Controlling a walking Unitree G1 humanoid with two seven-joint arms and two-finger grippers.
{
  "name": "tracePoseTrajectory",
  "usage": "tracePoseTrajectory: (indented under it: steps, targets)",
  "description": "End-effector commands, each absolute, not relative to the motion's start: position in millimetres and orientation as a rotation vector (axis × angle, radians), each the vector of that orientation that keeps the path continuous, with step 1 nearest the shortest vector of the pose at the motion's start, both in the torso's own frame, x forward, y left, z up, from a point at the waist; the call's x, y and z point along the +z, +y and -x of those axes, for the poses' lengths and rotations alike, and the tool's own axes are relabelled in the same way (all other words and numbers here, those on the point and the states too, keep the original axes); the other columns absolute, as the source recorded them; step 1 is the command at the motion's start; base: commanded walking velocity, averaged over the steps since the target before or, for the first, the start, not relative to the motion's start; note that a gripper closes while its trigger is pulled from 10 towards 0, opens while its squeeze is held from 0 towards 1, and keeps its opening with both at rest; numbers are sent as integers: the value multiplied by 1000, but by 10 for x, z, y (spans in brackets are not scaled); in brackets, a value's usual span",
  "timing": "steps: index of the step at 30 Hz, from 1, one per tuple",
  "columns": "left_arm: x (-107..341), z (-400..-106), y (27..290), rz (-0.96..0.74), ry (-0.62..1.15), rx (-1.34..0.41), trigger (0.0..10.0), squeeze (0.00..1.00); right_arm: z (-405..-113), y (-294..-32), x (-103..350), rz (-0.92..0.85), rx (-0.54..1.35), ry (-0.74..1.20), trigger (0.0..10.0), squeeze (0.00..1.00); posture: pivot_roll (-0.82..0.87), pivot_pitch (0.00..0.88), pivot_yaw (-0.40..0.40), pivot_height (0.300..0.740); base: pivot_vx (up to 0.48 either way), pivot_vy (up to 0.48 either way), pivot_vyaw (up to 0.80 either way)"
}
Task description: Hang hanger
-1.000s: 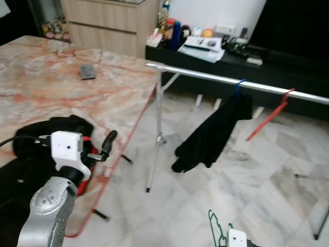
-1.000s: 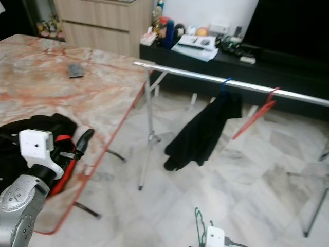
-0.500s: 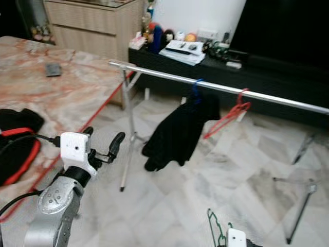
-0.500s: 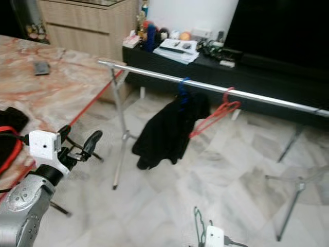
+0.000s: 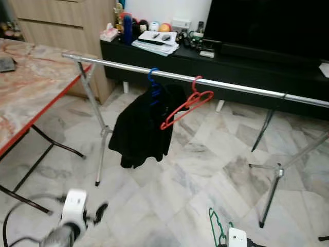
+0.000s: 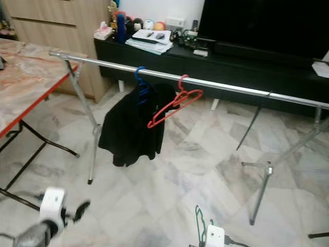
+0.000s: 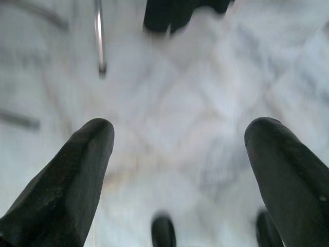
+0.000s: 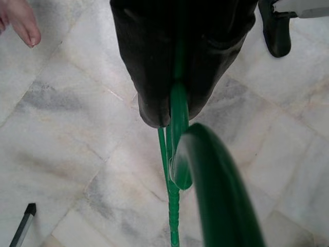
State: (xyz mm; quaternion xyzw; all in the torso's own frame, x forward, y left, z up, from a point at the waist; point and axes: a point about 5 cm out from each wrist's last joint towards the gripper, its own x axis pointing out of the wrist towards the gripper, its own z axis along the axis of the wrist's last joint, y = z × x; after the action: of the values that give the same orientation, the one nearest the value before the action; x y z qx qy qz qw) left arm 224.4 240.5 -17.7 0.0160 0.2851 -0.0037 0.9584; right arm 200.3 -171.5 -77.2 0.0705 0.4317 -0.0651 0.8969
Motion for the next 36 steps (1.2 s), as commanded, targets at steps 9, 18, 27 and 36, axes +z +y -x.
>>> tracePoseTrajectory:
  steps: [9,18,27,36]
  targets:
    - [-763,-1594,2482,-9,903,149,10000,0,-1991,-1674,-780,-166,-121,891,10000,0,42,106,-74,740,0,0,0]
    - [-785,-1622,2422,25,885,175,10000,0,-2001,-1664,-772,-158,-94,876,10000,0,43,100,-75,740,58,0,0]
    - [-826,-1571,2379,38,908,171,10000,0,-1996,-1654,-774,-158,-88,875,10000,0,41,71,-64,740,294,0,0]
    - [-846,-1552,2337,42,915,149,10000,0,-1992,-1649,-777,-156,-87,877,10000,0,42,49,-62,740,348,0,0]
